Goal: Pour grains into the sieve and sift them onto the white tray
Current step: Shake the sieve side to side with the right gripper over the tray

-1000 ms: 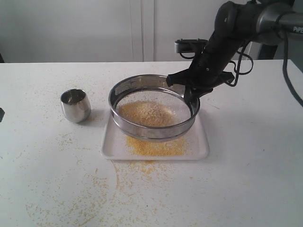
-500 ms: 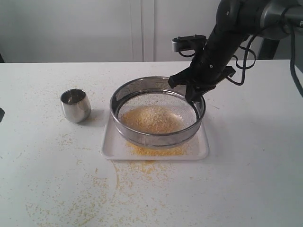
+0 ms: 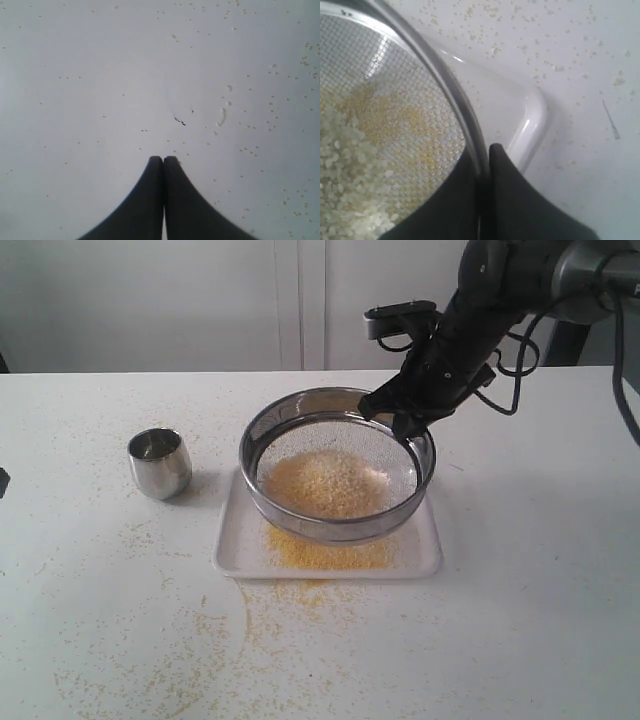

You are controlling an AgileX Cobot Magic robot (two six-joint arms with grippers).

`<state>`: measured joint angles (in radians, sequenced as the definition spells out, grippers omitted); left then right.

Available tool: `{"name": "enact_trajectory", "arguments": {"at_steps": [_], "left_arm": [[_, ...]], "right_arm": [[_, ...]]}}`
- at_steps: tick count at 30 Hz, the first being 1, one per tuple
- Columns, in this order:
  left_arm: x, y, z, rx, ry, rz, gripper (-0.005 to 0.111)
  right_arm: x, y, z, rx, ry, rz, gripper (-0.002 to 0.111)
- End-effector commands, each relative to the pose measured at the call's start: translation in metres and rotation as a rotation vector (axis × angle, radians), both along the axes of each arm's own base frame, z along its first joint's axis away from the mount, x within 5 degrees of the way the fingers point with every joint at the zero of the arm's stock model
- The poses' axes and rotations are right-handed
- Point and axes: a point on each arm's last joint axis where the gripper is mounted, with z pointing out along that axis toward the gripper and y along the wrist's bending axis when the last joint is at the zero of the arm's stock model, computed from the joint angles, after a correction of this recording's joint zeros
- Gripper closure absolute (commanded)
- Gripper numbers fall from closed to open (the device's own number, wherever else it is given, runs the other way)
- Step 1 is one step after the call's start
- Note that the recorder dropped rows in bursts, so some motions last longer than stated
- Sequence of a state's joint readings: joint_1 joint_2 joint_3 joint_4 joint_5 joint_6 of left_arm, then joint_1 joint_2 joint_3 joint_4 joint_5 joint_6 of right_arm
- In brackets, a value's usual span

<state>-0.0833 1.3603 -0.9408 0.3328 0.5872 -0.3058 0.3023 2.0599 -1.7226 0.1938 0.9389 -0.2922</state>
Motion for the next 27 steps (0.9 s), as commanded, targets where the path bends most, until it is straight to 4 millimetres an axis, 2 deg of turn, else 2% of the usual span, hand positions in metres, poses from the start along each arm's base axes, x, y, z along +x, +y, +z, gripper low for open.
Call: {"name": "enact_trajectory", "arguments": {"at_steps": [1,2,5,7,9,10,13,14,17,18,21,22,25,27], "left_arm": [[-0.003,0.001,0.002,0.003,0.000,0.007,0.107],[-0.003,0.001,0.002,0.003,0.000,0.007,0.107],[-0.003,0.001,0.002,0.003,0.000,0.007,0.107],[-0.003,0.001,0.002,0.003,0.000,0.007,0.107],[-0.003,0.001,0.002,0.003,0.000,0.007,0.107],[-0.003,0.001,0.002,0.003,0.000,0.007,0.107],[-0.003,0.001,0.002,0.003,0.000,0.007,0.107],[-0.003,0.001,0.002,0.003,0.000,0.007,0.107],[-0.003,0.001,0.002,0.003,0.000,0.007,0.107],[-0.003,0.001,0.002,0.003,0.000,0.007,0.107],[-0.003,0.001,0.002,0.003,0.000,0.007,0.107],[-0.003,0.001,0.002,0.003,0.000,0.007,0.107],[-0.003,0.001,0.002,0.003,0.000,0.007,0.107],[-0.003,0.001,0.002,0.003,0.000,0.007,0.107]], "right_arm": [[0.004,0.002,0.006,0.089,-0.001,-0.137,0.108],[0.003,0.004,0.003,0.113,0.022,-0.130,0.108],[-0.003,0.011,-0.006,0.025,0.027,0.121,0.108],[0.001,0.006,-0.008,0.031,0.033,0.023,0.108],[0.006,0.003,-0.006,0.110,0.036,-0.132,0.108],[0.008,0.005,-0.005,0.132,0.029,-0.143,0.108],[0.006,0.006,-0.005,0.066,-0.011,0.010,0.108],[0.007,0.004,-0.004,0.046,-0.025,0.008,0.108],[0.012,-0.003,-0.004,0.114,-0.003,-0.181,0.108],[0.012,-0.003,-0.004,0.125,0.007,-0.183,0.108],[0.008,-0.003,-0.009,0.058,0.011,-0.022,0.108],[0.009,-0.005,-0.009,0.048,0.012,-0.028,0.108],[0.012,-0.009,-0.011,0.110,0.046,-0.195,0.108],[0.009,-0.005,-0.015,0.082,0.061,-0.110,0.108]]}}
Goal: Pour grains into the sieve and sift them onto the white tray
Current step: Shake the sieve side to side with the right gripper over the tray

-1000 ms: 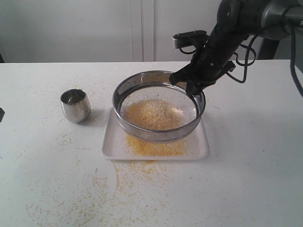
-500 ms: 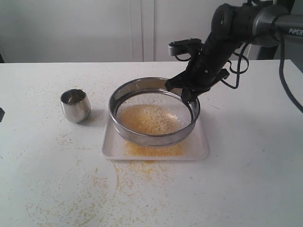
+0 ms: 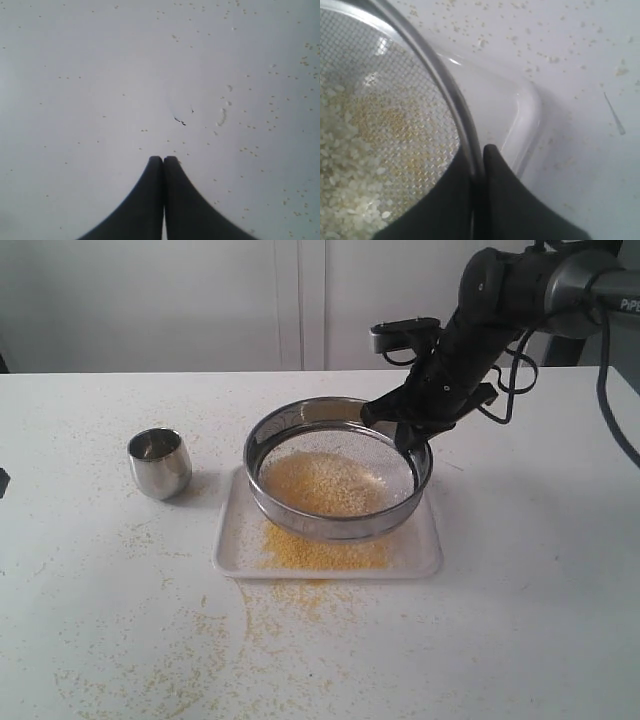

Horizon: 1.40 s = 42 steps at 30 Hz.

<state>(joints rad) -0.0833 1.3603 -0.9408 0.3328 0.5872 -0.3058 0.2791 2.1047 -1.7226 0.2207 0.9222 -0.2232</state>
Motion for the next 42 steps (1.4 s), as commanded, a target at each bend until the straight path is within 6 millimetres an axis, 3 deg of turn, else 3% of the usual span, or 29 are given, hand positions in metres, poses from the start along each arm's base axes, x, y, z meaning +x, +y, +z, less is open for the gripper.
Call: {"name": "enact_trajectory", "arguments": {"at_steps": [1,3,6,10,14,18,21,22,25,29,33,36,39,42], "left_arm": [[-0.003,0.001,0.002,0.003,0.000,0.007,0.107],[-0.003,0.001,0.002,0.003,0.000,0.007,0.107],[-0.003,0.001,0.002,0.003,0.000,0.007,0.107],[-0.003,0.001,0.002,0.003,0.000,0.007,0.107],[-0.003,0.001,0.002,0.003,0.000,0.007,0.107],[-0.003,0.001,0.002,0.003,0.000,0.007,0.107],[-0.003,0.001,0.002,0.003,0.000,0.007,0.107],[-0.003,0.001,0.002,0.003,0.000,0.007,0.107],[-0.003,0.001,0.002,0.003,0.000,0.007,0.107],[-0.003,0.001,0.002,0.003,0.000,0.007,0.107],[-0.003,0.001,0.002,0.003,0.000,0.007,0.107],[-0.003,0.001,0.002,0.003,0.000,0.007,0.107],[-0.003,0.001,0.002,0.003,0.000,0.007,0.107],[-0.003,0.001,0.002,0.003,0.000,0.007,0.107]], "right_arm": [[-0.001,0.003,0.004,0.021,-0.001,0.053,0.108],[0.000,0.001,0.004,0.005,-0.015,0.068,0.108],[0.005,0.002,0.003,0.132,0.021,-0.168,0.108],[0.000,0.009,0.001,0.064,-0.012,0.095,0.108],[0.007,0.000,0.001,0.136,0.019,-0.137,0.108],[0.004,-0.005,0.000,0.026,-0.010,0.055,0.108],[0.006,-0.009,0.001,0.110,0.043,-0.156,0.108],[0.005,-0.008,0.000,0.116,0.058,-0.140,0.108],[0.000,-0.006,0.002,0.008,0.004,0.135,0.108],[0.005,-0.009,0.001,0.127,0.060,-0.167,0.108],[0.002,-0.003,0.004,0.065,-0.004,0.103,0.108],[0.009,-0.008,0.006,0.171,0.021,-0.168,0.108],[0.001,-0.003,0.005,0.075,-0.008,0.113,0.108],[0.006,-0.007,0.005,0.156,0.034,-0.129,0.108]]}}
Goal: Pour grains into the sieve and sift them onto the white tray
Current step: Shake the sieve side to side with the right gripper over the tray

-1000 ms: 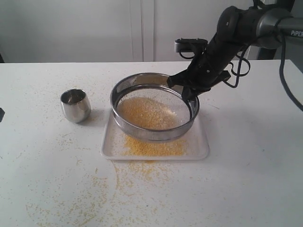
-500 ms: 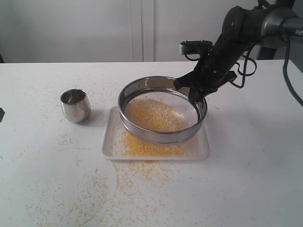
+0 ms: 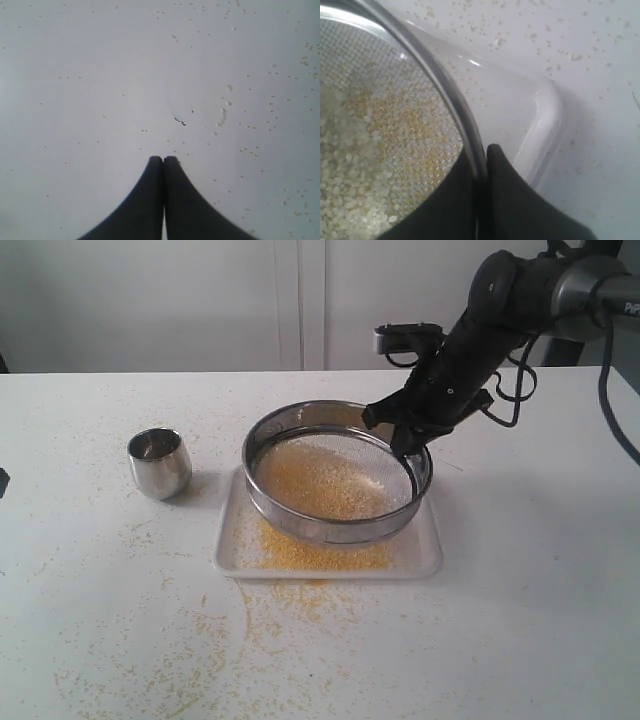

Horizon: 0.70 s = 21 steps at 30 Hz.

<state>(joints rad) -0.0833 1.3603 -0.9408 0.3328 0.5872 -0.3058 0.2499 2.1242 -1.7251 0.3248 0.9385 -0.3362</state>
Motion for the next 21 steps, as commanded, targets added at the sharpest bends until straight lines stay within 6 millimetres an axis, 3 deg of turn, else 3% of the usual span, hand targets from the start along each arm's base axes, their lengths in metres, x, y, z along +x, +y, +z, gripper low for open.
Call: {"name": "enact_trajectory", "arguments": {"at_steps": [1,2,5,7,8,9,10,12,13,15,16,17,18,21], "left_arm": [[-0.003,0.001,0.002,0.003,0.000,0.007,0.107],[-0.003,0.001,0.002,0.003,0.000,0.007,0.107],[-0.003,0.001,0.002,0.003,0.000,0.007,0.107],[-0.003,0.001,0.002,0.003,0.000,0.007,0.107],[-0.003,0.001,0.002,0.003,0.000,0.007,0.107],[-0.003,0.001,0.002,0.003,0.000,0.007,0.107],[-0.003,0.001,0.002,0.003,0.000,0.007,0.107],[-0.003,0.001,0.002,0.003,0.000,0.007,0.107],[-0.003,0.001,0.002,0.003,0.000,0.007,0.107],[-0.003,0.001,0.002,0.003,0.000,0.007,0.107],[-0.003,0.001,0.002,0.003,0.000,0.007,0.107],[-0.003,0.001,0.002,0.003,0.000,0.007,0.107],[-0.003,0.001,0.002,0.003,0.000,0.007,0.107],[-0.003,0.001,0.002,0.003,0.000,0.007,0.107]], "right_arm": [[0.000,0.001,0.010,0.052,0.003,-0.045,0.108],[-0.001,0.000,0.011,-0.002,-0.042,0.066,0.108],[0.003,0.002,0.012,0.091,0.003,-0.167,0.108],[-0.005,0.010,0.011,0.003,-0.034,0.121,0.108],[-0.004,0.008,0.012,-0.017,-0.046,0.114,0.108],[0.001,0.005,0.010,0.050,-0.023,-0.106,0.108],[0.002,0.006,0.009,0.093,0.006,-0.192,0.108],[-0.003,0.012,0.007,0.048,-0.017,0.019,0.108],[-0.003,0.009,0.008,0.027,-0.038,0.040,0.108],[0.002,0.007,0.006,0.124,0.035,-0.224,0.108],[0.001,0.008,0.005,0.108,0.032,-0.176,0.108],[-0.002,0.008,0.007,0.042,-0.017,0.000,0.108],[-0.002,0.006,0.008,0.036,-0.019,0.002,0.108],[0.001,0.003,0.009,0.109,0.038,-0.204,0.108]]}}
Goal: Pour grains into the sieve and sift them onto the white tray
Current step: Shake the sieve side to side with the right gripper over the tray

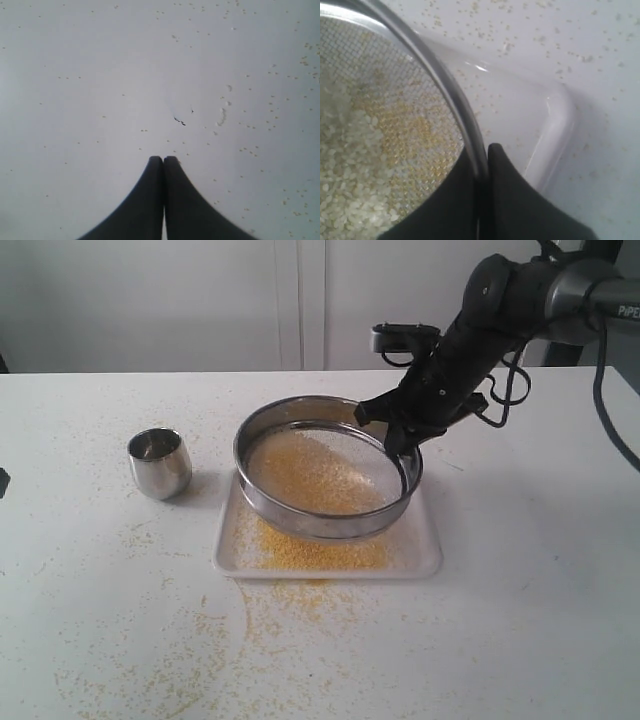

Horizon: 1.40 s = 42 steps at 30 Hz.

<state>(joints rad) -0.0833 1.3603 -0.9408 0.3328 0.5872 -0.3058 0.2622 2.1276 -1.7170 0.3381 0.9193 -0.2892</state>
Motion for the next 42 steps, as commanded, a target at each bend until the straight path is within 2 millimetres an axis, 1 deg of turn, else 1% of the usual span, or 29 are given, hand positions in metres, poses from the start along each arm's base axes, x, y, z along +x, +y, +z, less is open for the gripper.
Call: {"name": "enact_trajectory", "arguments": {"at_steps": [1,3,4,5,7,8,11,12,14,15,17,18,19,20,21,23,24,27,30,31,33,34,35,37,38,39,40,41,42], "left_arm": [[-0.003,0.001,0.002,0.003,0.000,0.007,0.107],[-0.003,0.001,0.002,0.003,0.000,0.007,0.107],[-0.003,0.001,0.002,0.003,0.000,0.007,0.107],[-0.003,0.001,0.002,0.003,0.000,0.007,0.107],[-0.003,0.001,0.002,0.003,0.000,0.007,0.107],[-0.003,0.001,0.002,0.003,0.000,0.007,0.107],[-0.003,0.001,0.002,0.003,0.000,0.007,0.107],[-0.003,0.001,0.002,0.003,0.000,0.007,0.107],[-0.003,0.001,0.002,0.003,0.000,0.007,0.107],[-0.003,0.001,0.002,0.003,0.000,0.007,0.107],[-0.003,0.001,0.002,0.003,0.000,0.007,0.107],[-0.003,0.001,0.002,0.003,0.000,0.007,0.107],[-0.003,0.001,0.002,0.003,0.000,0.007,0.107],[-0.003,0.001,0.002,0.003,0.000,0.007,0.107],[-0.003,0.001,0.002,0.003,0.000,0.007,0.107],[-0.003,0.001,0.002,0.003,0.000,0.007,0.107],[-0.003,0.001,0.002,0.003,0.000,0.007,0.107],[-0.003,0.001,0.002,0.003,0.000,0.007,0.107],[-0.003,0.001,0.002,0.003,0.000,0.007,0.107],[-0.003,0.001,0.002,0.003,0.000,0.007,0.107],[-0.003,0.001,0.002,0.003,0.000,0.007,0.107],[-0.003,0.001,0.002,0.003,0.000,0.007,0.107],[-0.003,0.001,0.002,0.003,0.000,0.007,0.107],[-0.003,0.001,0.002,0.003,0.000,0.007,0.107],[-0.003,0.001,0.002,0.003,0.000,0.007,0.107],[-0.003,0.001,0.002,0.003,0.000,0.007,0.107],[-0.003,0.001,0.002,0.003,0.000,0.007,0.107],[-0.003,0.001,0.002,0.003,0.000,0.007,0.107],[-0.003,0.001,0.002,0.003,0.000,0.007,0.107]], "right_arm": [[0.000,-0.003,0.011,0.076,0.037,-0.141,0.108],[-0.002,-0.003,0.016,-0.008,-0.030,0.076,0.108],[-0.002,-0.005,0.018,-0.050,-0.057,0.116,0.108],[-0.001,-0.008,0.020,-0.058,-0.062,0.076,0.108],[0.002,-0.010,0.021,-0.011,-0.037,-0.087,0.108],[0.002,-0.010,0.021,-0.005,-0.031,-0.104,0.108],[0.003,-0.016,0.023,-0.122,-0.112,0.075,0.108],[0.004,-0.019,0.023,-0.119,-0.102,0.011,0.108],[0.005,-0.014,0.022,0.000,-0.039,-0.193,0.108],[0.004,-0.008,0.021,0.046,-0.011,-0.198,0.108],[-0.001,0.002,0.021,0.026,-0.039,-0.018,0.108],[-0.003,0.002,0.022,-0.054,-0.098,0.167,0.108],[-0.004,0.000,0.023,-0.098,-0.117,0.239,0.108],[-0.004,-0.003,0.022,-0.123,-0.115,0.236,0.108],[0.000,-0.009,0.022,-0.111,-0.108,0.130,0.108],[0.004,-0.009,0.022,-0.023,-0.085,-0.104,0.108],[0.005,-0.009,0.022,-0.007,-0.075,-0.146,0.108],[0.004,-0.010,0.027,-0.085,-0.146,0.033,0.108],[0.006,-0.006,0.025,0.045,-0.075,-0.170,0.108],[0.004,-0.003,0.024,0.051,-0.061,-0.141,0.108],[0.000,0.000,0.023,-0.055,-0.125,0.108,0.108],[0.000,-0.002,0.024,-0.096,-0.148,0.173,0.108],[0.001,-0.003,0.024,-0.080,-0.136,0.105,0.108],[0.006,-0.004,0.021,0.031,-0.079,-0.158,0.108],[0.006,-0.001,0.019,0.054,-0.054,-0.176,0.108],[0.005,0.001,0.019,0.032,-0.073,-0.094,0.108],[0.004,0.000,0.019,-0.031,-0.118,0.048,0.108],[0.005,-0.001,0.019,-0.072,-0.147,0.120,0.108],[0.006,-0.003,0.019,-0.055,-0.140,0.057,0.108]]}}
